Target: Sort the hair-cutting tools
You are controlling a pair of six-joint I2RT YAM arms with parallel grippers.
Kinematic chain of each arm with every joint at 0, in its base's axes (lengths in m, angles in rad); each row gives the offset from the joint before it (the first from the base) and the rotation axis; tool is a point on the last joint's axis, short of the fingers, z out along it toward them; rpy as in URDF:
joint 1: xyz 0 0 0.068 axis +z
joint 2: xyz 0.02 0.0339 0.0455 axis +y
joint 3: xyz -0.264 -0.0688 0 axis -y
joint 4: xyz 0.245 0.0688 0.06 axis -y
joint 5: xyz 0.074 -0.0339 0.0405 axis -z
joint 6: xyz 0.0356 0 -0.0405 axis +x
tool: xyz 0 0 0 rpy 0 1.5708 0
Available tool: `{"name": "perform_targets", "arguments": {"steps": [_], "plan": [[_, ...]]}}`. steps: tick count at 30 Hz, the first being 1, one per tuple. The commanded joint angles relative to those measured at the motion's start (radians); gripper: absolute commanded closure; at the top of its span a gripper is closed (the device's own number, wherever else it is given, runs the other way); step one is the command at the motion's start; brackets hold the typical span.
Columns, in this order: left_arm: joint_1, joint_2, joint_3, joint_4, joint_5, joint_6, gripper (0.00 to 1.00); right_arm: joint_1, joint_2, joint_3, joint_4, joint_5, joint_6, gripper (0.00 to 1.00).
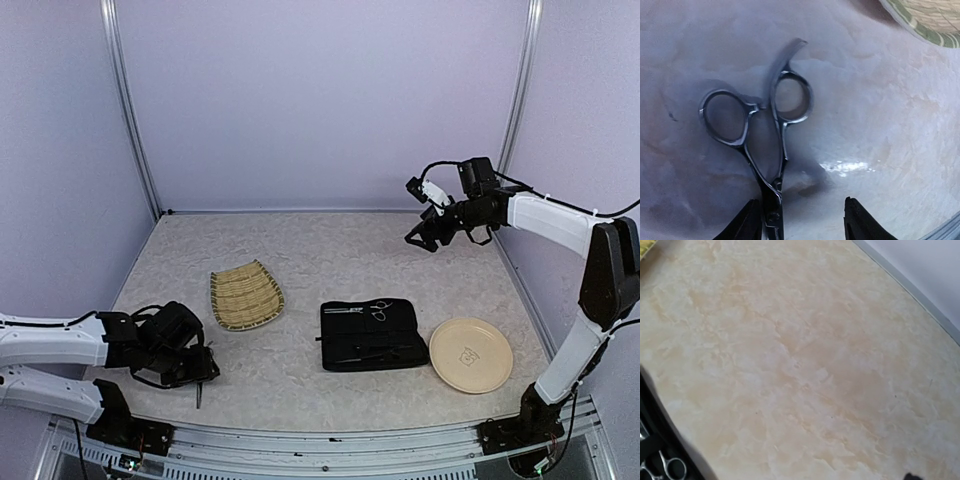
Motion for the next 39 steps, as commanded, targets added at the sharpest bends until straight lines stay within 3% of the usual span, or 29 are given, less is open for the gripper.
{"name": "perform_targets", "arguments": {"steps": [1, 6, 10, 16, 20, 25, 32, 39], "plan": [[-0.04, 0.055, -0.023, 0.117, 0.167, 0.026, 0.47, 0.004, 0.01, 0.006, -0.025, -0.025, -0.006, 0.12], [-0.147, 0.162, 0.053, 0.226, 0.247, 0.023, 0.48, 0.006, 0.029, 0.013, -0.04, -0.034, -0.008, 0.13], [-0.182, 0.307, 0.201, 0.225, 0.216, 0.143, 0.46, 0.005, 0.041, 0.017, -0.046, -0.027, -0.014, 0.13], [-0.189, 0.47, 0.487, 0.05, 0.1, 0.439, 0.44, 0.004, 0.047, 0.021, -0.057, -0.03, -0.015, 0.13], [-0.179, 0.486, 0.587, -0.117, 0.009, 0.513, 0.42, 0.005, 0.044, 0.021, -0.057, -0.031, -0.021, 0.13], [-0.123, 0.488, 0.575, -0.241, -0.025, 0.434, 0.43, 0.004, 0.044, 0.02, -0.066, -0.041, -0.028, 0.14], [-0.068, 0.482, 0.508, -0.27, -0.022, 0.46, 0.39, 0.004, 0.05, 0.025, -0.075, -0.053, -0.037, 0.16], [-0.039, 0.493, 0.439, -0.202, 0.07, 0.518, 0.38, 0.004, 0.047, 0.029, -0.084, -0.058, -0.04, 0.17]]}}
